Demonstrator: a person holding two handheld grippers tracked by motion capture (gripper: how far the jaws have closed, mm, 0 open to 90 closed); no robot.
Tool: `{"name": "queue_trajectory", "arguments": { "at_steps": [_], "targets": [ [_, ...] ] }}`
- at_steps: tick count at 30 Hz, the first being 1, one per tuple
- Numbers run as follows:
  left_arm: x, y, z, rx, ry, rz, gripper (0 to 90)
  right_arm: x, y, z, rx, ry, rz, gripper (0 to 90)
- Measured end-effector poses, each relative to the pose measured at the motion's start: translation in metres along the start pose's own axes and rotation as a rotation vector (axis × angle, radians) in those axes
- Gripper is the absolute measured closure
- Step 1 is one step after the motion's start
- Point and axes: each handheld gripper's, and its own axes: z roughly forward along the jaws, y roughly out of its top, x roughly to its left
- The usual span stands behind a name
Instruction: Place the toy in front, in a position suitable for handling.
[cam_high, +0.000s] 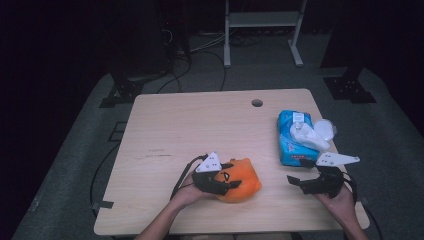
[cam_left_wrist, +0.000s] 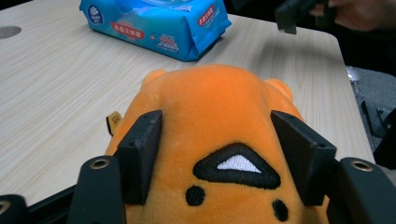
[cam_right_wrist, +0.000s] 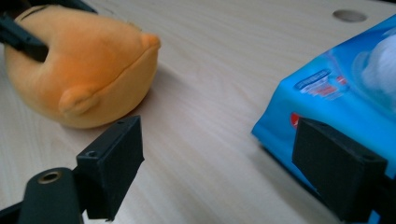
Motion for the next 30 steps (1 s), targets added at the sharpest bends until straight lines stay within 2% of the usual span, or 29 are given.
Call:
{"name": "queue_trajectory", "arguments": {
  "at_steps": [4,5,8,13,14,15,19,22,23,30],
  "targets": [
    [0.0,-0.001,0.0,-0.003,-0.004,0.003,35.1,-0.005,0.005,-0.003,-0.016,-0.023,-0.011,15.5],
    [0.001,-0.002,0.001,-0.005,-0.006,0.001,34.9,-0.011,0.01,-0.004,-0.03,-0.046,-0.012,15.5],
    [0.0,-0.002,0.001,-0.008,-0.003,0.002,34.2,-0.02,0.018,-0.005,-0.042,-0.071,-0.011,15.6],
    [-0.002,-0.003,0.002,-0.008,0.007,0.011,32.7,-0.035,0.035,-0.001,-0.038,-0.142,-0.053,15.8],
    [-0.002,-0.003,0.002,-0.008,0.007,0.011,32.6,-0.035,0.035,-0.001,-0.038,-0.142,-0.053,15.8],
    [-0.002,-0.003,0.002,-0.009,0.005,0.011,32.4,-0.042,0.04,0.002,-0.034,-0.169,-0.064,17.1],
    [-0.001,-0.004,0.001,-0.01,0.002,-0.002,31.7,-0.056,0.05,0.008,-0.025,-0.208,-0.076,19.9],
    [-0.001,-0.004,0.001,-0.011,0.001,-0.004,31.6,-0.064,0.054,0.011,-0.016,-0.22,-0.07,20.3],
    [-0.001,-0.004,0.002,-0.015,0.0,-0.004,31.5,-0.071,0.055,0.014,0.0,-0.233,-0.064,21.2],
    [0.001,-0.006,0.002,-0.025,-0.011,-0.019,30.8,-0.087,0.048,0.021,0.027,-0.26,-0.023,26.6]
  ]
}}
